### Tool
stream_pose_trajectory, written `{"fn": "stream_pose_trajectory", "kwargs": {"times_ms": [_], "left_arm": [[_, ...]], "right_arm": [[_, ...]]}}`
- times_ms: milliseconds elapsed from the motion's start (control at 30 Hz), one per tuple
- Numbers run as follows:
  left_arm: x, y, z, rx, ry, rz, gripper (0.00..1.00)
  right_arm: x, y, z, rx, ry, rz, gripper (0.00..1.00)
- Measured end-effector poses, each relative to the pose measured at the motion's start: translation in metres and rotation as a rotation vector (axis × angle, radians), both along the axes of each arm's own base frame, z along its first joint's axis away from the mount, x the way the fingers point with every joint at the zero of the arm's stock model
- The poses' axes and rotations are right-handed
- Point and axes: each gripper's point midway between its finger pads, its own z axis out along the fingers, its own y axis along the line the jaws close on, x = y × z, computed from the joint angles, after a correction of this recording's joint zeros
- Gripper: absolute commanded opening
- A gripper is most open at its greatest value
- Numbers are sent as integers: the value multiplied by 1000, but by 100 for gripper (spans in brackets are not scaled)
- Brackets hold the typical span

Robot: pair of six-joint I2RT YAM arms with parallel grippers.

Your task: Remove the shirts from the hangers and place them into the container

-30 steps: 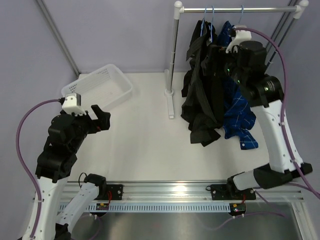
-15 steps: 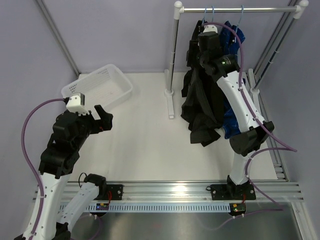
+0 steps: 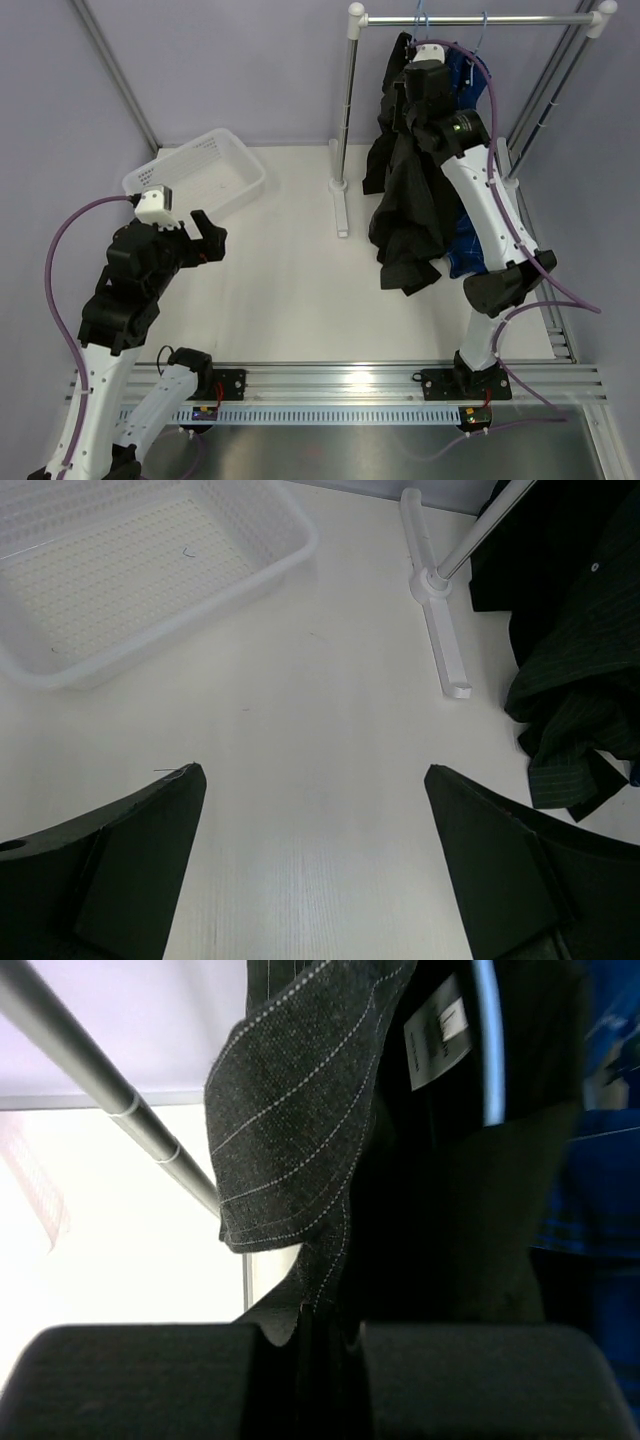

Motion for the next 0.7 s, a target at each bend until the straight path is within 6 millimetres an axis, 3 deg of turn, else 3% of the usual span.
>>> {"fn": "stream_pose_trajectory", "kwargs": {"times_ms": [167, 233, 333, 567, 700], "left_arm": [[3, -2, -3, 8, 15, -14, 99], [4, -3, -5, 14, 22, -19, 99], [6, -4, -4, 20, 23, -29, 99], [7, -10, 10, 23, -3, -69, 99], [10, -12, 16, 30, -8, -83, 99]], "right_arm": [[-33, -11, 48, 15, -83, 44, 0], [-57, -17, 68, 33, -116, 74, 0], [-93, -23, 83, 60, -138, 127, 0], [-187, -23, 59, 117, -77, 341, 0], [-228, -14, 67, 143, -48, 490, 0]]}}
